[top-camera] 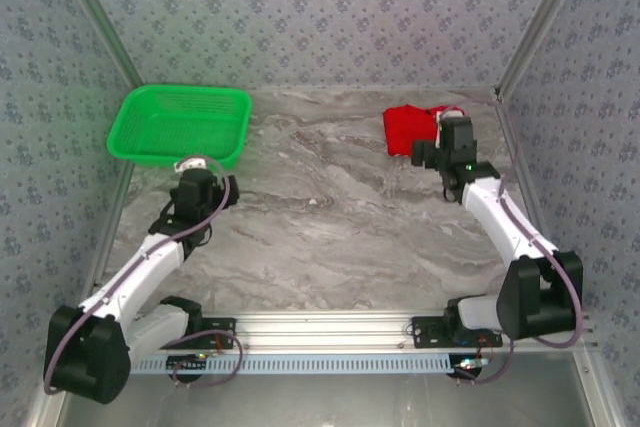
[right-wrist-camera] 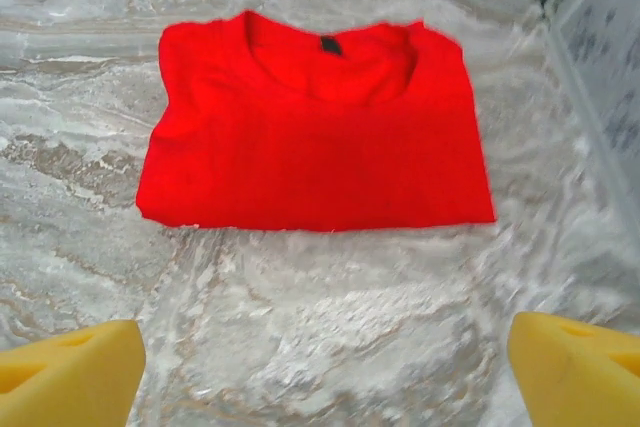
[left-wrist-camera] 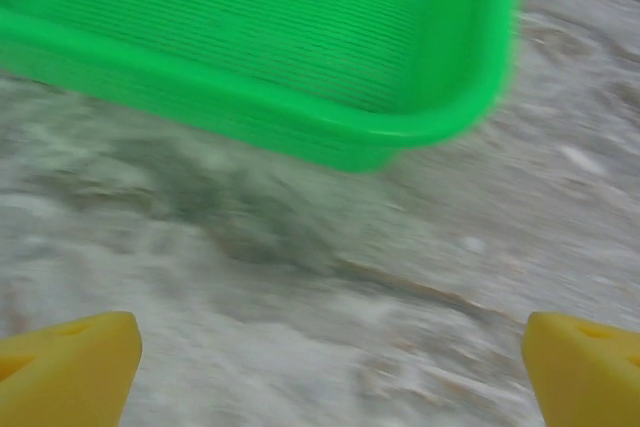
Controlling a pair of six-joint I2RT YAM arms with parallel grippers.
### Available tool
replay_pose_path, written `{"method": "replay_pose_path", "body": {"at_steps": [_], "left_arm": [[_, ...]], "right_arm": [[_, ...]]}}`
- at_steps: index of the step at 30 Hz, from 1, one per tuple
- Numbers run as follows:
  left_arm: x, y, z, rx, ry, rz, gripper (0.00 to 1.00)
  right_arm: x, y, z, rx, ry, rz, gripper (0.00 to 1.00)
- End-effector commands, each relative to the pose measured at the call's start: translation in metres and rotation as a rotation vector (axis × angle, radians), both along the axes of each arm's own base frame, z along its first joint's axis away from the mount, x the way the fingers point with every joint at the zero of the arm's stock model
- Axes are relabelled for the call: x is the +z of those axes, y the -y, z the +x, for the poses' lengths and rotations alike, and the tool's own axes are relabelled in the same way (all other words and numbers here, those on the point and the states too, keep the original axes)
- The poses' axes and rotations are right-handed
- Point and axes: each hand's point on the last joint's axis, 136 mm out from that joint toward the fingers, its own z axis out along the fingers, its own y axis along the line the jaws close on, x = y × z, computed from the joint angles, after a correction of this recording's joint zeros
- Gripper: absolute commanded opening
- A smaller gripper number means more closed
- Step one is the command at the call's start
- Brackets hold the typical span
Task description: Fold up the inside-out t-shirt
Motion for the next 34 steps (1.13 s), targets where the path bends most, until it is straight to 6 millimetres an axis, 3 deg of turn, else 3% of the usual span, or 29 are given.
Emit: {"method": "replay_pose_path", "body": {"at_steps": [1,2,4,7,10,12,13,16,18,20,23,28,34], "left_arm": [[0.014,-0.041,0.004,0.114,0.131,0.183,0.97],[0.013,-0.046,0.005,0.123,0.14,0.192,0.98],[0.012,-0.047,0.014,0.082,0.186,0.182,0.98],[0.001,-0.056,0.024,0.071,0.205,0.2,0.98],[-0.019,-0.064,0.038,0.054,0.178,0.186,0.98],[-0.028,-0.067,0.048,0.053,0.173,0.16,0.98],[-0.027,-0.065,0.054,0.044,0.178,0.144,0.98],[-0.038,-0.066,0.068,0.031,0.187,0.127,0.98],[-0.053,-0.057,0.076,-0.035,0.19,0.11,0.98],[-0.056,-0.051,0.076,-0.07,0.169,0.114,0.98],[-0.056,-0.05,0.076,-0.077,0.173,0.106,0.98],[-0.057,-0.05,0.076,-0.077,0.17,0.107,0.98],[-0.057,-0.05,0.076,-0.076,0.169,0.107,0.98]], "right_arm": [[-0.052,0.006,-0.01,-0.076,-0.001,0.055,0.99],[-0.062,0.009,-0.014,-0.085,0.016,0.041,1.0],[-0.058,0.019,-0.014,-0.111,0.036,0.019,1.0],[-0.054,0.014,-0.009,-0.049,0.164,0.023,1.0],[-0.082,0.024,-0.009,-0.06,0.132,-0.007,1.0],[-0.083,0.03,-0.001,-0.061,0.148,-0.037,1.0],[-0.088,0.034,-0.002,-0.078,0.129,-0.027,1.0],[-0.075,0.036,-0.004,-0.043,0.272,-0.027,1.0],[-0.089,0.047,-0.01,-0.073,0.297,0.025,1.0],[-0.091,0.053,-0.01,-0.071,0.368,0.029,1.0],[-0.094,0.059,-0.009,-0.114,0.317,0.006,1.0],[-0.093,0.047,-0.011,-0.085,0.323,-0.087,1.0],[-0.097,0.043,-0.007,-0.045,0.296,-0.033,1.0]]}}
